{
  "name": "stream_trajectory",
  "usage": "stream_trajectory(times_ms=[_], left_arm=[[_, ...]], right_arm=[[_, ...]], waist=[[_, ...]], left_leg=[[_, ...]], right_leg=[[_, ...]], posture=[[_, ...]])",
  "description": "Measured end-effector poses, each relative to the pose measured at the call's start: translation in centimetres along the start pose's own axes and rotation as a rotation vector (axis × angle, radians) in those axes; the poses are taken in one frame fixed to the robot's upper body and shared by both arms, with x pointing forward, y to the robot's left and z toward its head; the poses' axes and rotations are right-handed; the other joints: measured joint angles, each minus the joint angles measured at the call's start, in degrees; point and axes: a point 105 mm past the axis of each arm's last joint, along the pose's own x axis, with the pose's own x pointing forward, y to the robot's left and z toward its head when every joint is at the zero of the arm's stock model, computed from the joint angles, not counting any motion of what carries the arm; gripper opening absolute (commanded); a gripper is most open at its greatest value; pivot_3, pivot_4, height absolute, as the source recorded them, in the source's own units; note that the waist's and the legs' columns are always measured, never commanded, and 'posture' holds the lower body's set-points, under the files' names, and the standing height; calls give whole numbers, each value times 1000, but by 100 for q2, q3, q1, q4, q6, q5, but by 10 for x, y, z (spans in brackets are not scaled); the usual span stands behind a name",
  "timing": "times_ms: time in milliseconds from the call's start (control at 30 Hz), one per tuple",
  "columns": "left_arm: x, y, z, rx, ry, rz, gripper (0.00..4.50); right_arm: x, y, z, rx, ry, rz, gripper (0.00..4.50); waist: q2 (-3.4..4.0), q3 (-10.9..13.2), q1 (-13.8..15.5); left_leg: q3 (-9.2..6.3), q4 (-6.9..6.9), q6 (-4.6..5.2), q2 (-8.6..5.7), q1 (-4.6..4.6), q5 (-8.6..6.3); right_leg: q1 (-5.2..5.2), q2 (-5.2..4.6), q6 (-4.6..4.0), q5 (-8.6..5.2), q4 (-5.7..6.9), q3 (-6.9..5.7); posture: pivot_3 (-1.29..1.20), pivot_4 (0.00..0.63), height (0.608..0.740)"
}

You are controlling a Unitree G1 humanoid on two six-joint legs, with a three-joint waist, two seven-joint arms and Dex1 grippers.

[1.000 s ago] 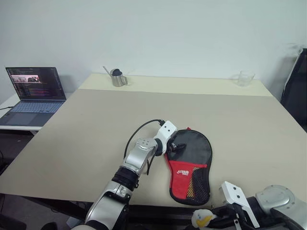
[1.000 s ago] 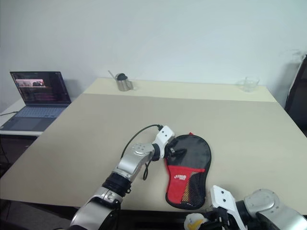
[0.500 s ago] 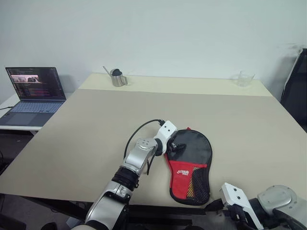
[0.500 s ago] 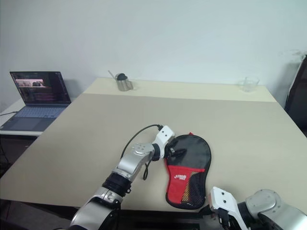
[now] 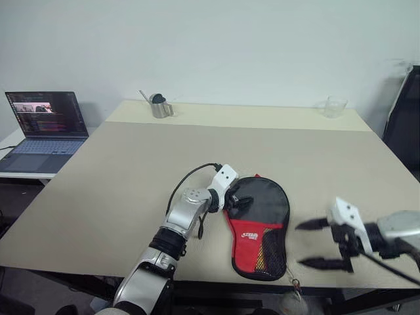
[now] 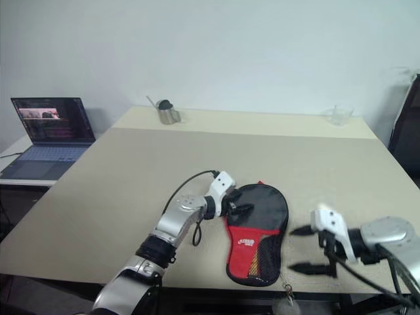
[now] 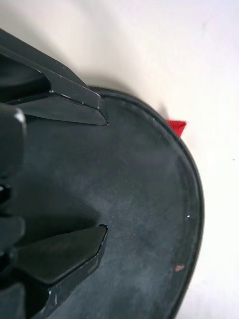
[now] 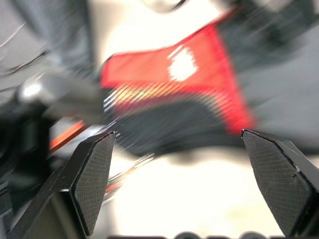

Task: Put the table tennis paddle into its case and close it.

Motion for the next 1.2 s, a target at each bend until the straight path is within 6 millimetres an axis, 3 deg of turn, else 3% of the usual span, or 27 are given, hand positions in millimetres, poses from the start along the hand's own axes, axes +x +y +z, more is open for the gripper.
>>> stream_trajectory(times_ms=[167,333,567,733,867,1200], left_arm=[[-30,3,28,83,-57,-90,3503],[-82,31,44,161,-31,-63,3503],[-156,48,32,164,75,-59,3503],[-198,44,29,127,119,-63,3503],[-209,41,33,126,127,-55,3503],[-213,35,29,99,139,-50,3503]], right_arm=[[-14,-35,1,-38,-18,-108,4453],[-29,-64,-5,-32,10,-185,4453],[-38,-74,-8,-45,50,-163,4453],[-45,-80,3,-89,50,-158,4453],[-47,-83,11,-112,49,-154,4453],[-29,-83,22,-151,15,-110,4453]], waist=[[1,3,2],[5,5,-12],[13,11,-24],[20,17,-14],[21,18,16],[29,23,5]], left_leg=[[6,0,-1,2,-17,-1],[7,4,0,7,-15,-1],[7,-2,0,34,-16,-2],[9,3,0,45,-16,-3],[9,6,-1,49,-16,-2],[21,2,-2,59,-16,-3]], right_leg=[[-15,3,1,-1,-2,8],[-17,2,0,-1,8,7],[-26,-6,-5,-4,7,14],[-29,-7,-22,-12,10,11],[-28,-7,-43,-22,13,8],[-34,0,-25,-11,16,12]], posture=[[0,150,740],[0,150,740],[0,150,740],[0,150,740],[0,150,740],[0,150,740]])
